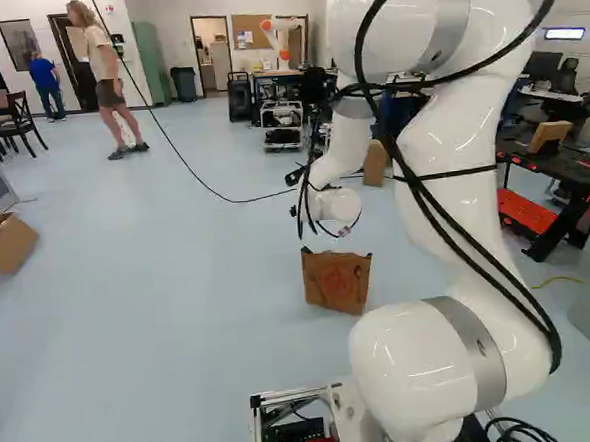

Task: Pick up the grocery bag from the ground

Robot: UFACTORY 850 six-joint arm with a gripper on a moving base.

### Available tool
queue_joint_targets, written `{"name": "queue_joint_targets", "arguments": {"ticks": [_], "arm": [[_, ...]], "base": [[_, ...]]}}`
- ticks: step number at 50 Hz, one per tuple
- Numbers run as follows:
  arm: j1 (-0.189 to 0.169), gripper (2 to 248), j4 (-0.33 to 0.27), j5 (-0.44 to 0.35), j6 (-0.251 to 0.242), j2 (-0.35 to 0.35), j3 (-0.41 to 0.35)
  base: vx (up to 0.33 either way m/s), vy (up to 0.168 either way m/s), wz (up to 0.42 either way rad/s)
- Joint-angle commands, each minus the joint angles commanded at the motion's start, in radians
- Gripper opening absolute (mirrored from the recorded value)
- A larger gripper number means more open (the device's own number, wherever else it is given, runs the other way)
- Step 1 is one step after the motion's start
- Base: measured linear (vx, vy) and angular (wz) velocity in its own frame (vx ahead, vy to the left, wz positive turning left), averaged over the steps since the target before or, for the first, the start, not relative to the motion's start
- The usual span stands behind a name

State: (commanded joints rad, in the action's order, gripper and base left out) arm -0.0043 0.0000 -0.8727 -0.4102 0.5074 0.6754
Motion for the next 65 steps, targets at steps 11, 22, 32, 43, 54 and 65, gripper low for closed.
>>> {"name": "queue_joint_targets", "arguments": {"ticks": [11, 22, 32, 43, 54, 65], "arm": [[-0.010, 247, 0.000, 0.000, -0.155, 0.075, 0.071], [-0.027, 247, 0.000, 0.009, -0.312, 0.147, 0.142], [-0.044, 247, 0.000, 0.047, -0.449, 0.208, 0.203], [-0.063, 247, 0.000, 0.100, -0.607, 0.276, 0.274], [-0.080, 247, 0.000, 0.154, -0.757, 0.342, 0.343], [-0.098, 247, 0.000, 0.222, -0.888, 0.408, 0.417]], "base": [[0.000, 0.000, 0.000], [0.000, 0.000, 0.000], [0.000, 0.000, 0.000], [0.000, 0.000, 0.000], [0.000, 0.000, 0.000], [0.000, 0.000, 0.000]]}}
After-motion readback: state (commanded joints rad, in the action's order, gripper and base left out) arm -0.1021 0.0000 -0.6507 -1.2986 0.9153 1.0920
